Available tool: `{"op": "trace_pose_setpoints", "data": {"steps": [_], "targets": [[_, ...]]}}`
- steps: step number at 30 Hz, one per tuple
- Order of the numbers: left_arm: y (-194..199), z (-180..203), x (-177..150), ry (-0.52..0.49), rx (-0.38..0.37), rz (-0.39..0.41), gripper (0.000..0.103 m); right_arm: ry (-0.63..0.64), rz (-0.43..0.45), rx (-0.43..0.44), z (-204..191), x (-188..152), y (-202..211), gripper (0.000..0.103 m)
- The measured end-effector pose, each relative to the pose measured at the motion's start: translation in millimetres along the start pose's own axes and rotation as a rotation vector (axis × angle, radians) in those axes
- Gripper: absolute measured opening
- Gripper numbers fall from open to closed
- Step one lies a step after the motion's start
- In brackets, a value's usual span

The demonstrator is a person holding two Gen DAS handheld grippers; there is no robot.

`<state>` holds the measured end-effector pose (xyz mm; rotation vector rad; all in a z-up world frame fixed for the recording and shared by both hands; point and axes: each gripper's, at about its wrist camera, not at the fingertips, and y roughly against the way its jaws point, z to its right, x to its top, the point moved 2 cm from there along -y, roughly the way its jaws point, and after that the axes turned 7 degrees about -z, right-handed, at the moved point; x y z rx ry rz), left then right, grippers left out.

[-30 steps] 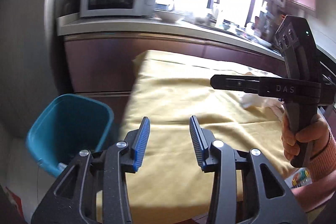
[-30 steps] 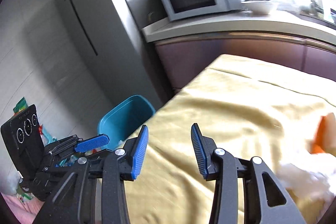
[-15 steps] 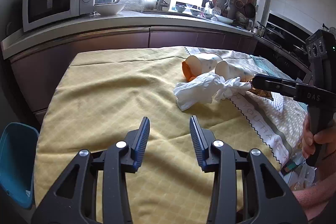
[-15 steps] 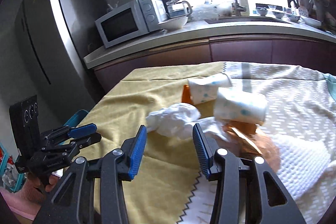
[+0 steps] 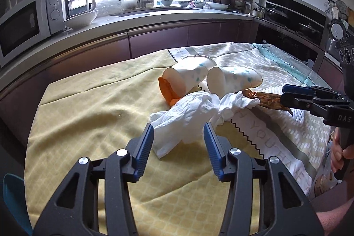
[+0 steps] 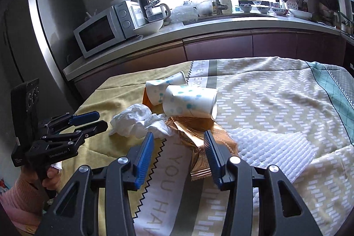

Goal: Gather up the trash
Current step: 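Grasp the white tissue with the left tool while the right tool grasps the gold wrapper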

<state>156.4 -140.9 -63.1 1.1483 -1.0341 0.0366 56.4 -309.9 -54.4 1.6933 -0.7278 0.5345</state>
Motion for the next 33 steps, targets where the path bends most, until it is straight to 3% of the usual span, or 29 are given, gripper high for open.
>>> {"op": "trace_pose_setpoints", "data": {"steps": [5,14,16,19,27,28,29,33], "targets": [[-28.9,4.4,10.3,-0.017,-0.008,-0.065,0.046,-0.007,-0.021,-0.015,6.5,-4.0,-5.7,0.045],[-40.4,-3.5,5.8,0.022,-0.033,-0.101,0.021,-0.010,-0.052,-0.011,14.0,-9.1,-15.8,0.042],[-37.7,-3.5,4.6,0.028,-0.034,-0.096,0.018,-0.009,-0.056,-0.008,14.8,-9.9,-17.0,0.032],[-31.0,-5.7,1.8,0.038,-0.032,-0.085,0.016,-0.004,-0.058,0.000,15.7,-10.2,-16.7,0.024],[0.4,-22.6,-8.5,0.107,-0.027,-0.038,0.016,0.006,-0.031,0.022,11.9,-4.8,-6.9,0.016],[4.4,-24.5,-10.1,0.113,-0.026,-0.032,0.016,0.000,-0.027,0.034,12.1,-4.1,-5.3,0.003],[9.0,-27.0,-12.0,0.121,-0.023,-0.026,0.016,-0.004,-0.026,0.044,12.2,-2.9,-3.8,0.001],[25.3,-36.4,-19.8,0.150,-0.023,-0.006,0.016,-0.003,-0.018,0.061,9.5,0.3,2.2,0.002]]}}
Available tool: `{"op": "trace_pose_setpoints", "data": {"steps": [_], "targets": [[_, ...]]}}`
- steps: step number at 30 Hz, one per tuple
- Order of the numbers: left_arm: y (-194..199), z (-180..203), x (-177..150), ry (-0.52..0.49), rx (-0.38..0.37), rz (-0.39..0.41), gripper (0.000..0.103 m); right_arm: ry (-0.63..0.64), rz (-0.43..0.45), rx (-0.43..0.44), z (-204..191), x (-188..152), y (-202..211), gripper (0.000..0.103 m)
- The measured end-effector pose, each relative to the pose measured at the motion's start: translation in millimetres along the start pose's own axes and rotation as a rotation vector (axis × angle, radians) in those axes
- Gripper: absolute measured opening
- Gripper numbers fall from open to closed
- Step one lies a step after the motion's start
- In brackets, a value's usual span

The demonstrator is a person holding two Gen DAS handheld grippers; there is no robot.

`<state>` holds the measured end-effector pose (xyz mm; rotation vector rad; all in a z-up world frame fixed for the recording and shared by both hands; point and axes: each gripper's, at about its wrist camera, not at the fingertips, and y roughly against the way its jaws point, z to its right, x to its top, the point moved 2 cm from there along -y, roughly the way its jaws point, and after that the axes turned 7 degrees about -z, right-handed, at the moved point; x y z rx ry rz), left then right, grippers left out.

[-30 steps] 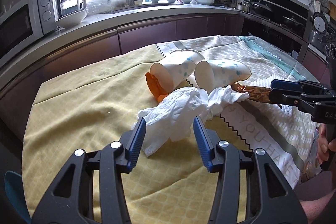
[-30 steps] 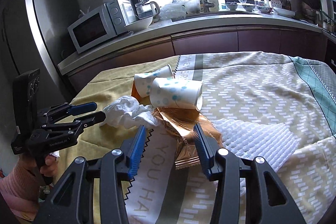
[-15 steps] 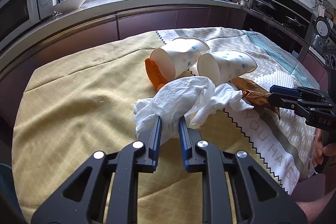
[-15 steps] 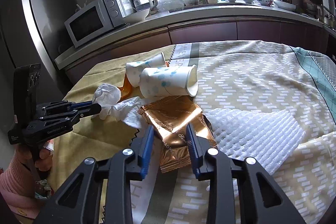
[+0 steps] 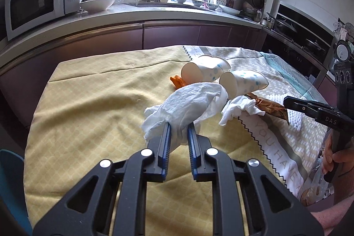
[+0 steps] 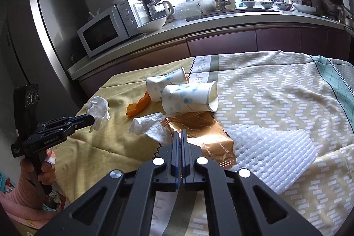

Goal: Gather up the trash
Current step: 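Grasp the white tissue with the left tool while the right tool grasps the gold wrapper, then lift the tissue with the left tool while the right tool lifts the gold wrapper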

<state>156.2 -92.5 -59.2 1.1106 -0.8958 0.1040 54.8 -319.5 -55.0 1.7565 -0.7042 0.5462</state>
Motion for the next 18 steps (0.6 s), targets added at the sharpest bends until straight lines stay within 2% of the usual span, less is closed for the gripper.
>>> {"op": "trace_pose_setpoints", "data": {"steps": [2,4,6,8,11,13,17,18], "targets": [[6.5,-4.8,-3.4,0.013,-0.002,0.007,0.016,0.010,0.005,-0.010,-2.7,0.3,2.3,0.006],[11.6,-9.6,-5.5,0.026,-0.002,0.013,0.016,0.024,0.005,-0.034,-5.8,-0.6,2.3,0.033],[15.2,-14.9,-8.7,0.045,-0.012,0.013,0.016,0.052,-0.014,-0.065,-9.8,-2.4,-2.3,0.038],[16.1,-17.6,-10.6,0.056,-0.010,0.013,0.016,0.063,-0.034,-0.089,-10.8,-4.8,-9.3,0.038],[19.2,-20.8,-13.0,0.067,-0.008,0.015,0.016,0.071,-0.043,-0.134,-9.6,-7.4,-15.9,0.036],[21.5,-21.4,-14.4,0.070,-0.007,0.017,0.016,0.070,-0.045,-0.134,-7.7,-8.3,-16.7,0.017],[27.4,-23.9,-18.1,0.079,-0.007,0.023,0.016,0.066,-0.027,-0.113,-7.8,-7.2,-9.9,0.003],[28.1,-24.7,-18.9,0.083,-0.007,0.024,0.016,0.063,-0.018,-0.105,-7.9,-6.3,-6.9,0.002]]}}
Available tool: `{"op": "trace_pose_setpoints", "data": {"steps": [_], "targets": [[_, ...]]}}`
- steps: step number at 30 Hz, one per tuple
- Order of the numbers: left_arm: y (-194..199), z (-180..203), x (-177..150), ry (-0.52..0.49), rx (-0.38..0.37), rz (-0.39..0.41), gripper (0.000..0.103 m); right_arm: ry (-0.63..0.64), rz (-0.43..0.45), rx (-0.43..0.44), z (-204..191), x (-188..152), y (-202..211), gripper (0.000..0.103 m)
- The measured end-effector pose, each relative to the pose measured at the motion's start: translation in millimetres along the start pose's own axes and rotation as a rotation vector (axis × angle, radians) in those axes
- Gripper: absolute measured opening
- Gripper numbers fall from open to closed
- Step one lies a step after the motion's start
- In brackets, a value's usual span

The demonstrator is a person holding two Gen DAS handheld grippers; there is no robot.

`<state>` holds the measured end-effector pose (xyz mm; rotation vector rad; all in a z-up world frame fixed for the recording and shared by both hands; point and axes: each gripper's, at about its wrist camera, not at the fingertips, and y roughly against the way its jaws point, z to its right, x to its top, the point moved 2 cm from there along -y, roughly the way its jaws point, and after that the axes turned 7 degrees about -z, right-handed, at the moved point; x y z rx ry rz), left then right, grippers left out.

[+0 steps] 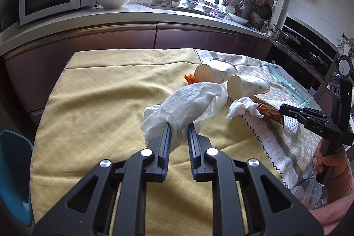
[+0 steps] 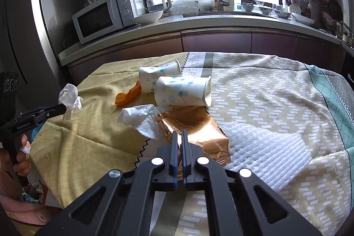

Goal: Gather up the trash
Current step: 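Lift the tissue with the left tool while the right tool lifts the gold wrapper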

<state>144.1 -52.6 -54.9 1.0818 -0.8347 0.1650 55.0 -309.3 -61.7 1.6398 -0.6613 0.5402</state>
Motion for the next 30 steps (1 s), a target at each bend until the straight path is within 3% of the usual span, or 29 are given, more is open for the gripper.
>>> {"op": "trace_pose_setpoints", "data": {"steps": [5,6,7,9,14,16,18,24,30], "targets": [[3.2,-3.3,-3.7,0.008,0.001,0.004,0.016,0.000,0.007,0.022,-0.8,2.8,8.7,0.004],[4.2,-3.9,-4.7,0.009,-0.002,0.006,0.016,-0.001,0.002,0.013,-1.4,2.3,8.2,0.013],[5.3,-4.6,-5.6,0.013,-0.006,0.008,0.016,0.000,0.000,0.003,-1.6,1.0,7.2,0.035],[6.3,-5.3,-6.0,0.016,-0.007,0.011,0.016,0.017,-0.012,-0.032,-3.9,-1.9,2.9,0.047],[8.0,-6.6,-9.0,0.022,-0.010,0.010,0.016,0.031,-0.048,-0.096,-3.5,-7.0,-12.9,0.043],[8.0,-6.9,-8.8,0.024,-0.010,0.010,0.016,0.032,-0.054,-0.106,-3.1,-8.3,-15.3,0.026],[10.0,-8.7,-9.8,0.027,-0.009,0.013,0.016,0.033,-0.046,-0.101,-3.9,-7.9,-13.2,0.016],[15.4,-13.5,-14.5,0.037,-0.010,0.021,0.016,0.050,-0.006,-0.092,-12.2,-2.7,2.5,0.012],[20.2,-17.8,-17.3,0.045,-0.011,0.030,0.016,0.035,0.017,-0.013,-18.5,2.1,19.6,0.011]]}}
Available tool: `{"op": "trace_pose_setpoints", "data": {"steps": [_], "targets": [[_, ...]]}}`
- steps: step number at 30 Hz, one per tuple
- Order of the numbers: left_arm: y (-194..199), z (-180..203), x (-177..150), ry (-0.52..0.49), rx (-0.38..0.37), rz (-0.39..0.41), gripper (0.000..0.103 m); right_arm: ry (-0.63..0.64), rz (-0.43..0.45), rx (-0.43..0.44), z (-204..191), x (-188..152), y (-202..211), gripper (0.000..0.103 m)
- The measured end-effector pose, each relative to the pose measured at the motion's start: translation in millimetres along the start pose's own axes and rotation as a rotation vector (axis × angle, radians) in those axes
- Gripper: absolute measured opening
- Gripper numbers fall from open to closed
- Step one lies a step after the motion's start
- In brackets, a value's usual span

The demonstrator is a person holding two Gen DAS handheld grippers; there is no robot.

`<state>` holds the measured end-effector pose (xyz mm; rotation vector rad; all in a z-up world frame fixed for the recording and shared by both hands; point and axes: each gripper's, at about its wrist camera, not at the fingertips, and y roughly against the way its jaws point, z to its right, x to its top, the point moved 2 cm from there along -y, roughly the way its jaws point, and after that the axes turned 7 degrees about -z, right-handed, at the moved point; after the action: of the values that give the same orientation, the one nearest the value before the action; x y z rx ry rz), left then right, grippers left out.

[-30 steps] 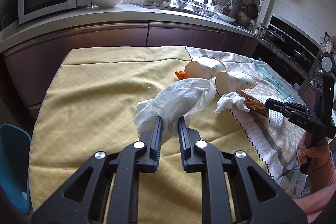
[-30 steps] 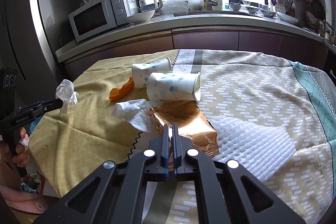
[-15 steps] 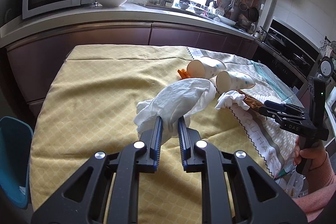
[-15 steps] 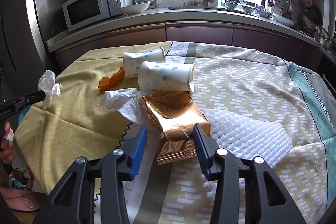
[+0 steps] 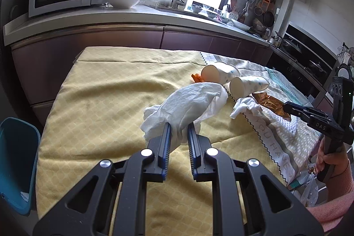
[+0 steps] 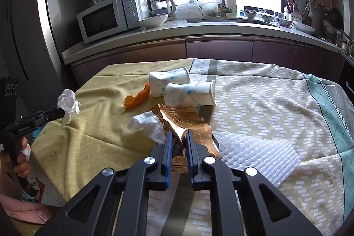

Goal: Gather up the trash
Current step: 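Lift the tissue with the left tool while the right tool lifts the gold wrapper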

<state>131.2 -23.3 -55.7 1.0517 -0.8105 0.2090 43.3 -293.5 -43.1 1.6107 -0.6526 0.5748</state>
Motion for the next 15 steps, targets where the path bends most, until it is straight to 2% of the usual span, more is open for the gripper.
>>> {"op": "trace_pose_setpoints", "data": {"steps": [9,15], "targets": [[17.8,-6.0,-2.5,0.012,0.005,0.031,0.016,0.001,0.050,0.135,-18.4,10.9,26.5,0.011],[35.3,-12.0,-4.8,0.023,0.009,0.062,0.016,0.034,0.052,0.231,-43.6,16.6,26.8,0.011]]}}
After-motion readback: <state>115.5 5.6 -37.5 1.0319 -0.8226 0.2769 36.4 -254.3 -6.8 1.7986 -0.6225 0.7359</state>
